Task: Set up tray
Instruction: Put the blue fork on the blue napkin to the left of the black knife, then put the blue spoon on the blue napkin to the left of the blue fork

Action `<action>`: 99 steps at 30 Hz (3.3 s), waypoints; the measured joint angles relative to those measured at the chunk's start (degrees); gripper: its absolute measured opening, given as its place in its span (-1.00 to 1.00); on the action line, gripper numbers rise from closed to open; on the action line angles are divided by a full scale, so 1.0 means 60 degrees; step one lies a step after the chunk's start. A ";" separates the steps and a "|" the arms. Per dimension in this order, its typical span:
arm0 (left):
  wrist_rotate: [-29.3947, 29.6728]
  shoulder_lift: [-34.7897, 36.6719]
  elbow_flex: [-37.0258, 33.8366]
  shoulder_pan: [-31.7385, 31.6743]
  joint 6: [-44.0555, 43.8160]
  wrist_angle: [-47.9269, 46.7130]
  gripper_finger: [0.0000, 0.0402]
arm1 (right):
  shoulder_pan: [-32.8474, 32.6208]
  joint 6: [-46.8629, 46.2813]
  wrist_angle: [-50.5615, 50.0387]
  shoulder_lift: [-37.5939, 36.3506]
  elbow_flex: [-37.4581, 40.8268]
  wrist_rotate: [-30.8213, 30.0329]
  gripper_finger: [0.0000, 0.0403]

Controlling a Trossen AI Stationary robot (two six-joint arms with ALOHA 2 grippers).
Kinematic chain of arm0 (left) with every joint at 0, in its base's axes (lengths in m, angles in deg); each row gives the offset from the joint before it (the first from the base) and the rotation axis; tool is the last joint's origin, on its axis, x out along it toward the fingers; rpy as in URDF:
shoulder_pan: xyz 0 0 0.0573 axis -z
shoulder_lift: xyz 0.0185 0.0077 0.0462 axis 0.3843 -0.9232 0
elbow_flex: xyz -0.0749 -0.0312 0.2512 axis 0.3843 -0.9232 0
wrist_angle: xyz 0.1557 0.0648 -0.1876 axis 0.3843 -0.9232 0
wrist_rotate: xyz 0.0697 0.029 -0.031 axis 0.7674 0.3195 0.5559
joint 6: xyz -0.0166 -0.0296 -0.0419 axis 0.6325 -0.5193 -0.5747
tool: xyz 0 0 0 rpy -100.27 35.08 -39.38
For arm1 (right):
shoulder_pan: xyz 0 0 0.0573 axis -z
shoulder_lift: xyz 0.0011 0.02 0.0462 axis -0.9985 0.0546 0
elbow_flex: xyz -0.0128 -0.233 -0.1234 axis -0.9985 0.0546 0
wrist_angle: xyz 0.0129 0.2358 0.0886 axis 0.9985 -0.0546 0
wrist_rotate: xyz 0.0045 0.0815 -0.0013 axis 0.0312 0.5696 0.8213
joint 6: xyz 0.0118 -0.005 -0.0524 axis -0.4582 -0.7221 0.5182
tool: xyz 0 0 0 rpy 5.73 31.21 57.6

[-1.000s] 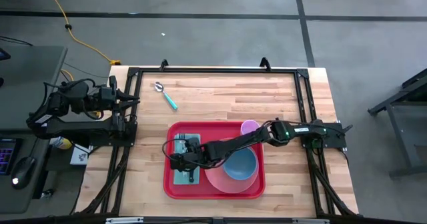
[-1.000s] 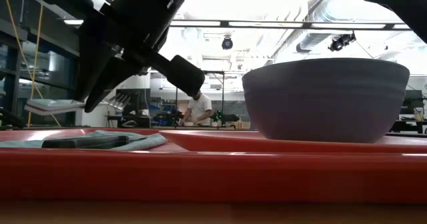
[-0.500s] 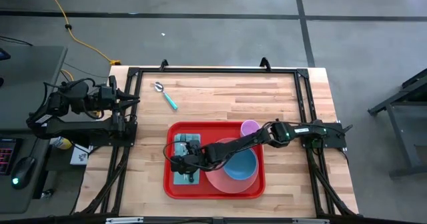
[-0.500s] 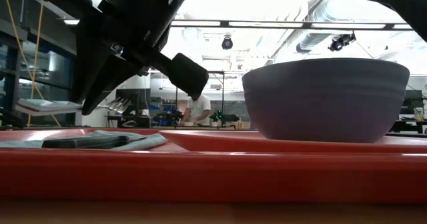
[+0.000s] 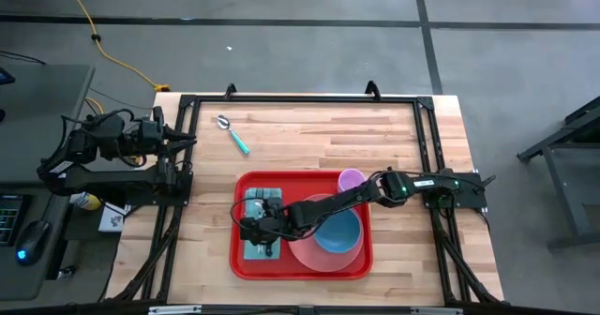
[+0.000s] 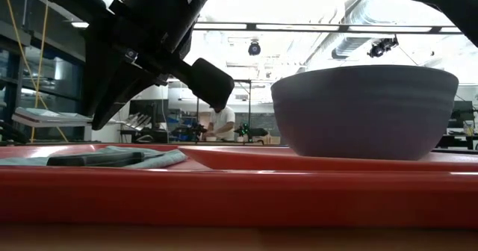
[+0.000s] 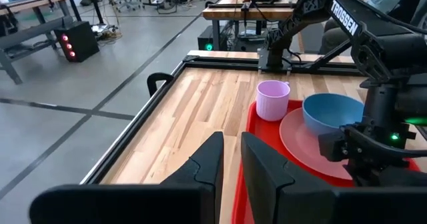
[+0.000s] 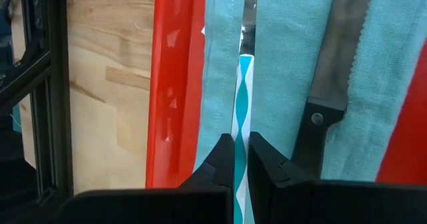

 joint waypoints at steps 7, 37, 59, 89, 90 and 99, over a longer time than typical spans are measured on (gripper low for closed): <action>0.0020 -0.0004 0.0000 0.0000 0.0001 0.0000 -0.57 | -0.0004 -0.0073 0.0000 0.0000 0.0000 0.0097 -1.00; 0.0045 0.0000 0.0000 0.0000 0.0023 0.0000 -0.57 | 0.0004 -0.0073 0.0033 0.0126 0.0007 0.0182 -1.00; 0.0042 0.0000 0.0000 0.0000 0.0023 0.0000 -0.57 | 0.0004 -0.0069 0.0033 0.0127 0.0005 0.0202 -0.77; 0.0038 -0.0002 0.0000 -0.0002 0.0064 -0.0011 -0.57 | -0.0015 0.2761 0.0338 -0.1125 0.0015 -0.1054 -0.51; 0.0038 0.0000 0.0000 -0.0001 0.0063 -0.0011 -0.57 | -0.0004 0.2975 0.0316 -0.1327 0.0015 -0.1259 -0.51; 0.0035 0.0000 0.0000 -0.0002 0.0066 -0.0015 -0.57 | 0.0267 0.4918 -0.0402 -0.3097 0.0015 -0.3532 -0.51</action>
